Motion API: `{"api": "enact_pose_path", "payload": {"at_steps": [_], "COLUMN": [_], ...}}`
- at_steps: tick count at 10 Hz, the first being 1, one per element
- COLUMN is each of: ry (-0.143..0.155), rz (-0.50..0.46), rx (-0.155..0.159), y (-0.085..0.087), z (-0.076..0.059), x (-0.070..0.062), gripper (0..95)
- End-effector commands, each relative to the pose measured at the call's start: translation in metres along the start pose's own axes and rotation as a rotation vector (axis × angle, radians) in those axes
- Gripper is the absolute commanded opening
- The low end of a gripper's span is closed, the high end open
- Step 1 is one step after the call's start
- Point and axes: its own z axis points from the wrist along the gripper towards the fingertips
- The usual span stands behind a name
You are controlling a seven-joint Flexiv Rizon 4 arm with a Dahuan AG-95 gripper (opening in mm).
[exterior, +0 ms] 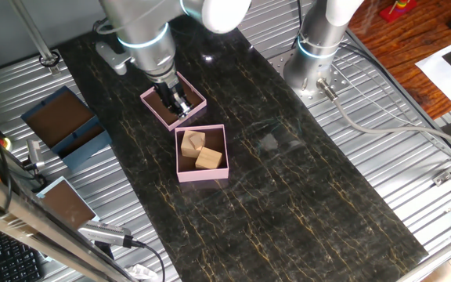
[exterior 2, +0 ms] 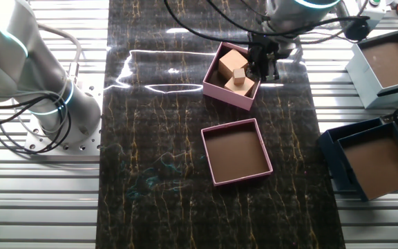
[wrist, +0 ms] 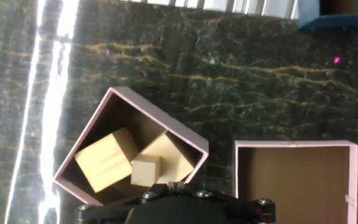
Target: Take everything out of the gift box
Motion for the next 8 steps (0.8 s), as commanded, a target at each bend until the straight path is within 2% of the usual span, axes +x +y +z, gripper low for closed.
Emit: {"api": "enact_pose_path", "payload": {"at_steps": [1, 2, 3, 4, 5, 6, 8], "ry": [-0.009, -0.012, -0.02, -0.028, -0.037, -0.054, -0.069], "rz": [0.014, 0.032, 0.03, 0.011, 0.009, 0.008, -0.001], "rx": [0.003, 0.007, -0.002, -0.003, 0.007, 0.009, 0.014], "y": [0.001, 0.015, 0.024, 0.033, 0.036, 0.038, 0.039], "z": [0.0, 0.006, 0.011, 0.022, 0.031, 0.041, 0.046], "x": [0.002, 0.001, 0.001, 0.003, 0.006, 0.01, 0.011], "gripper": [0.0, 0.0, 19.0, 38.0, 38.0, 57.0, 57.0]}}
